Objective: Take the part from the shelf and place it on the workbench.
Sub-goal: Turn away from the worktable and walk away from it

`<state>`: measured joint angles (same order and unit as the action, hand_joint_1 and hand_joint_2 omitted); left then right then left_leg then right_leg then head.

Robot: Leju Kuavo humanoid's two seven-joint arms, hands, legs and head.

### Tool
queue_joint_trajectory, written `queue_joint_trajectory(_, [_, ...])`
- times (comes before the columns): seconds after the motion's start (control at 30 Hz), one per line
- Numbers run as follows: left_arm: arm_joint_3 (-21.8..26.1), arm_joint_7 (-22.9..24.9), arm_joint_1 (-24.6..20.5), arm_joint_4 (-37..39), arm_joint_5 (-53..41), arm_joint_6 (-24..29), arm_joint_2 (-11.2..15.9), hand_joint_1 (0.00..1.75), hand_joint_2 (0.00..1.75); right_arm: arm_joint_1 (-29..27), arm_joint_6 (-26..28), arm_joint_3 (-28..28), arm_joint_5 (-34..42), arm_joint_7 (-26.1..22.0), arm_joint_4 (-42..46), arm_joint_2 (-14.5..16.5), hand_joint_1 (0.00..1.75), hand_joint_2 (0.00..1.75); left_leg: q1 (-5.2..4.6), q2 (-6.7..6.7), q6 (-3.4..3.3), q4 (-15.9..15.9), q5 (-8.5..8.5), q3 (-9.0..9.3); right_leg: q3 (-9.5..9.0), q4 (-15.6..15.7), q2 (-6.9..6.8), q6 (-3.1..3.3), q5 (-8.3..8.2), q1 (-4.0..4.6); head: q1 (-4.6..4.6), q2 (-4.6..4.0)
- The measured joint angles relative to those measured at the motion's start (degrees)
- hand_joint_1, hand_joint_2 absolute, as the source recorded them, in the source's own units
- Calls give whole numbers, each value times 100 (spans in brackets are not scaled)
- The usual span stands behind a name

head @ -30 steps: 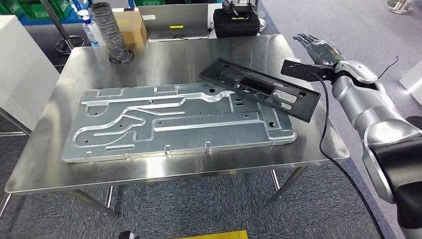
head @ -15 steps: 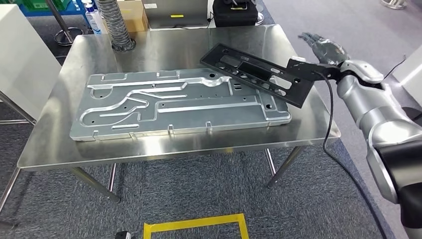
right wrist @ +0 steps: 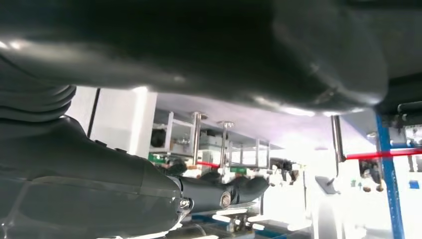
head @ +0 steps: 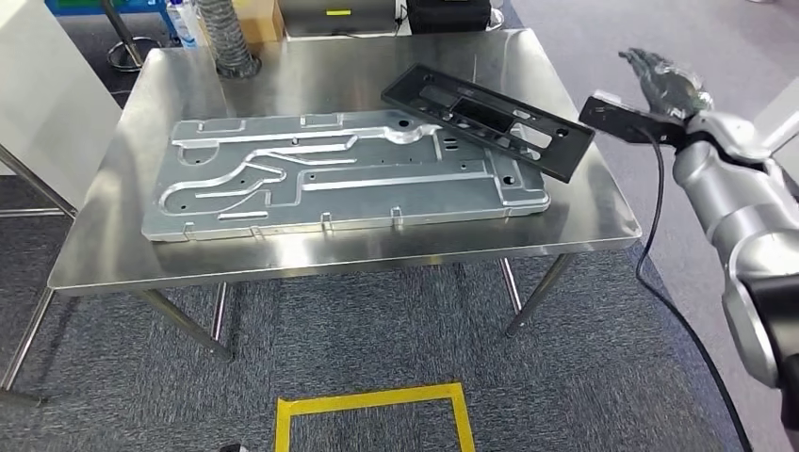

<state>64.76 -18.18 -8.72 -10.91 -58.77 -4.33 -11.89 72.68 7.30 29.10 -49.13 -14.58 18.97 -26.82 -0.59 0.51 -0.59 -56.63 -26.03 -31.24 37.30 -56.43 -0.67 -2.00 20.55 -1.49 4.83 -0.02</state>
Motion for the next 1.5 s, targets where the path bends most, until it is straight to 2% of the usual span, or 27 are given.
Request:
queue_joint_trajectory(0.07, [2, -2, 1, -1, 1, -3, 4, 0, 0, -83, 8, -29, 2, 22, -4, -43, 0, 0, -2, -6, -75, 128, 115, 6, 65, 17, 22, -39, 50, -28, -1, 0])
queue_joint_trajectory(0.1, [2, -3, -6, -1, 1, -4, 5, 0, 0, -118, 27, -55, 20, 57, -5, -79, 0, 0, 3, -8, -120, 187, 171, -5, 133, -119, 40, -42, 197, -34, -1, 0])
queue_joint_trajectory(0.2, [2, -7, -19, -2, -6, -8, 7, 0, 0, -289, 162, -191, 187, 180, -15, -273, 0, 0, 3, -3, -197, 170, 231, -105, 524, -1233, 99, -47, 836, -15, -1, 0])
queue_joint_trajectory(0.23, [2, -7, -18, -1, -11, -9, 7, 0, 0, -403, 233, -265, 283, 196, -18, -374, 0, 0, 4, 3, -202, 120, 234, -151, 608, -1552, 109, -68, 937, -11, -1, 0])
queue_joint_trajectory(0.3, [2, -7, -19, -1, -27, -10, 7, 0, 0, -703, 406, -489, 534, 181, -23, -625, 0, 0, 14, 27, -201, -8, 231, -260, 482, -1564, 105, -117, 852, -29, -1, 0])
queue_joint_trajectory(0.37, [0, -6, -24, -1, -53, -9, 8, 0, 0, -1069, 600, -819, 844, 101, -26, -906, 0, 0, 21, 55, -184, -142, 220, -379, 2, -837, 65, -144, 656, -45, -1, 0])
queue_joint_trajectory(0.43, [-8, 3, -30, -2, -81, -8, 10, 0, 0, -1539, 764, -1199, 1141, 6, -28, -1159, 0, 0, 20, 82, -146, -236, 216, -456, -317, -321, 34, -110, 575, -9, 1, 0])
queue_joint_trajectory(0.57, [-25, 38, -23, -2, -119, -4, 22, 0, 0, -2697, 1041, -2038, 1622, -186, -37, -1406, 0, 0, 35, 90, -19, -311, 186, -500, -325, -189, 10, 34, 483, 32, 0, 0])
queue_joint_trajectory(0.6, [-27, 46, -22, -2, -120, 0, 28, 0, 0, -3001, 1105, -2242, 1720, -242, -38, -1410, 0, 0, 39, 75, 7, -423, 29, -532, -301, -158, -2, 73, 429, 29, -1, 0])
queue_joint_trajectory(0.7, [-31, 61, -26, -2, -114, 13, 44, 0, 0, -3794, 1215, -2812, 1899, -304, -44, -1372, 0, 0, 52, 42, 53, -1286, -814, -715, -125, -125, -25, 135, 247, 35, -1, 0])
queue_joint_trajectory(0.73, [-31, 63, -26, -2, -109, 18, 48, 0, 0, -3997, 1225, -2977, 1929, -290, -49, -1338, 0, 0, 56, 39, 65, -1598, -971, -747, -37, -126, -26, 139, 177, 37, -1, 0])
queue_joint_trajectory(0.77, [-31, 66, -26, -2, -98, 21, 51, 0, 0, -4177, 1219, -3133, 1968, -274, -57, -1290, 0, 0, 59, 37, 70, -1793, -971, -719, 57, -128, -24, 136, 102, 37, -1, 0])
queue_joint_trajectory(0.8, [-31, 68, -28, -2, -87, 26, 54, 0, 0, -4339, 1192, -3280, 2025, -258, -69, -1229, 0, 0, 62, 34, 67, -1825, -838, -613, 155, -128, -21, 129, 25, 38, -1, 0])
queue_joint_trajectory(0.87, [-31, 69, -40, -2, -69, 35, 57, 0, 0, -4651, 1026, -3615, 2257, -262, -102, -1042, 0, 0, 63, 35, 32, -1343, -517, -113, 340, -131, -6, 100, -139, 38, 0, 0])
queue_joint_trajectory(0.93, [-33, 69, -64, -2, -64, 41, 60, 0, 0, -4974, 750, -4012, 2615, -308, -137, -755, 0, 0, 40, 50, -21, -430, -597, 552, 420, -112, 6, 49, -285, 44, -1, 0])
queue_joint_trajectory(1.0, [-41, 79, -71, -2, -74, 43, 61, 0, 0, -5293, 453, -4427, 2962, -309, -209, -321, 0, 0, 8, 64, -74, 84, -725, 855, 371, -23, 5, -13, -436, 42, 1, -1])
queue_joint_trajectory(1.07, [-61, 114, -61, -1, -107, 51, 62, 0, 0, -5621, 179, -4814, 3213, -219, -321, 214, 0, 0, 27, 44, -144, 160, -554, 789, 322, 100, 26, -69, -525, 40, 2, -1])
queue_joint_trajectory(1.1, [-76, 136, -65, -1, -133, 60, 62, 0, 0, -5791, 70, -4978, 3317, -139, -377, 469, 0, 0, 37, 28, -188, 193, -447, 720, 343, 57, 39, -81, -372, 34, -1, 0])
queue_joint_trajectory(1.13, [-97, 159, -64, -1, -162, 70, 64, 0, 0, -5947, -15, -5129, 3416, -59, -432, 727, 0, 0, 50, 5, -224, 227, -326, 625, 392, -120, 53, -89, -62, 29, -1, 0])
queue_joint_trajectory(1.2, [-144, 212, -61, -2, -223, 83, 70, 0, 0, -6185, -130, -5378, 3578, 120, -523, 1189, 0, 0, 29, -31, -260, 236, -117, 389, 518, -854, 57, -87, 747, 14, -7, 0])
queue_joint_trajectory(1.23, [-167, 243, -54, -2, -256, 85, 75, 0, 0, -6272, -181, -5493, 3628, 220, -563, 1420, 0, 0, 19, -54, -255, 218, -18, 253, 553, -1290, 59, -90, 981, 15, -8, 0])
queue_joint_trajectory(1.27, [-187, 270, -52, -2, -282, 87, 77, 0, 0, -6349, -231, -5592, 3665, 324, -597, 1619, 0, 0, 11, -75, -245, 190, 69, 110, 548, -1649, 60, -97, 1013, 15, -13, 0])
queue_joint_trajectory(1.3, [-205, 294, -51, -2, -304, 90, 79, 0, 0, -6416, -278, -5681, 3714, 433, -626, 1792, 0, 0, 13, -100, -229, 146, 150, -44, 479, -1875, 61, -105, 888, 14, -10, 0])
queue_joint_trajectory(1.37, [-249, 329, -55, -2, -338, 99, 84, 0, 0, -6514, -339, -5838, 3853, 622, -673, 2126, 0, 0, 25, -131, -176, 13, 276, -350, 45, -1709, 56, -122, 573, -4, -16, 0])
queue_joint_trajectory(1.4, [-270, 339, -58, -2, -355, 109, 87, 0, 0, -6537, -357, -5921, 3930, 697, -687, 2284, 0, 44, 29, -143, -143, -71, 322, -478, -352, -1301, 52, -119, 614, -4, -16, 0])
queue_joint_trajectory(1.43, [-290, 346, -62, -2, -372, 122, 89, 0, 0, -6548, -366, -6006, 3990, 757, -697, 2430, 0, 87, 28, -158, -107, -148, 359, -572, -762, -783, 49, -99, 798, 2, -17, 0])
queue_joint_trajectory(1.5, [-315, 357, -67, -2, -400, 155, 91, 0, 0, -6558, -394, -6148, 4047, 846, -721, 2703, 0, 175, 31, -194, -34, -231, 453, -664, -1254, -75, 53, -31, 1153, 39, -17, 0])
